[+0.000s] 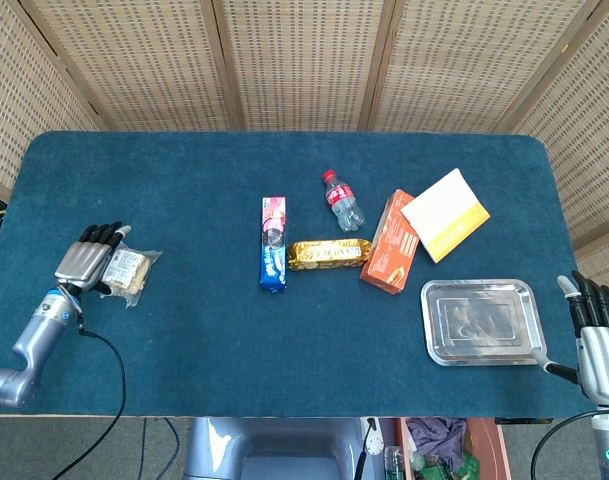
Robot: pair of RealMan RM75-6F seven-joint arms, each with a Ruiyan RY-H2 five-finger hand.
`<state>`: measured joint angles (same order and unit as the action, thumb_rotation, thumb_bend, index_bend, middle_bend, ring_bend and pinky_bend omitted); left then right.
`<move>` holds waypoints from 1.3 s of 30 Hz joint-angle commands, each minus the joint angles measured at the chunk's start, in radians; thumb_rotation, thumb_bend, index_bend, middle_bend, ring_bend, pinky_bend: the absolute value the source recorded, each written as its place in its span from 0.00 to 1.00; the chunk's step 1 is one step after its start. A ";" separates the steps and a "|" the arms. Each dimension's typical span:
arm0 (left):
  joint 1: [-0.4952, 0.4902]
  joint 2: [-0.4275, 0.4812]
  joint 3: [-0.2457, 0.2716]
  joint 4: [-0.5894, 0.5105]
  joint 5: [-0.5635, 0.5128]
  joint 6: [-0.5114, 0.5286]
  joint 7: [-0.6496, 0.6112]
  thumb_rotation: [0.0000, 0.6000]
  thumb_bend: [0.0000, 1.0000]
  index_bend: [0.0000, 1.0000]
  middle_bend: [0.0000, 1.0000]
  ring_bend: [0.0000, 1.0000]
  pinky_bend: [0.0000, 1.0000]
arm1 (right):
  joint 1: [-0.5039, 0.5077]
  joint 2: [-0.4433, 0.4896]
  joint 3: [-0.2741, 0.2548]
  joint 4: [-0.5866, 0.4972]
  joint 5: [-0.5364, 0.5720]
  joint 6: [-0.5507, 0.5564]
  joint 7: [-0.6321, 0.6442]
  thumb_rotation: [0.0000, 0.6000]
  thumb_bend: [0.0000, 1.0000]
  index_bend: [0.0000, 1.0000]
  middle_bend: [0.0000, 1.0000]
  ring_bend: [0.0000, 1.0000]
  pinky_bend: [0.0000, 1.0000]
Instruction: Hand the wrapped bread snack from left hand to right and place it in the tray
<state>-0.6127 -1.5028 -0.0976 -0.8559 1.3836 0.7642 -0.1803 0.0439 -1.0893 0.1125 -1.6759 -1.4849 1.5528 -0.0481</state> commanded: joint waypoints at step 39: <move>-0.207 -0.090 -0.020 -0.644 0.171 0.107 0.407 1.00 0.00 0.11 0.41 0.33 0.32 | 0.000 0.010 -0.004 0.010 0.012 -0.013 0.031 1.00 0.00 0.00 0.00 0.00 0.00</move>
<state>-0.8080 -1.5768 -0.1220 -1.5144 1.5597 0.8799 0.2302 0.0436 -1.0789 0.1082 -1.6660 -1.4733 1.5406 -0.0170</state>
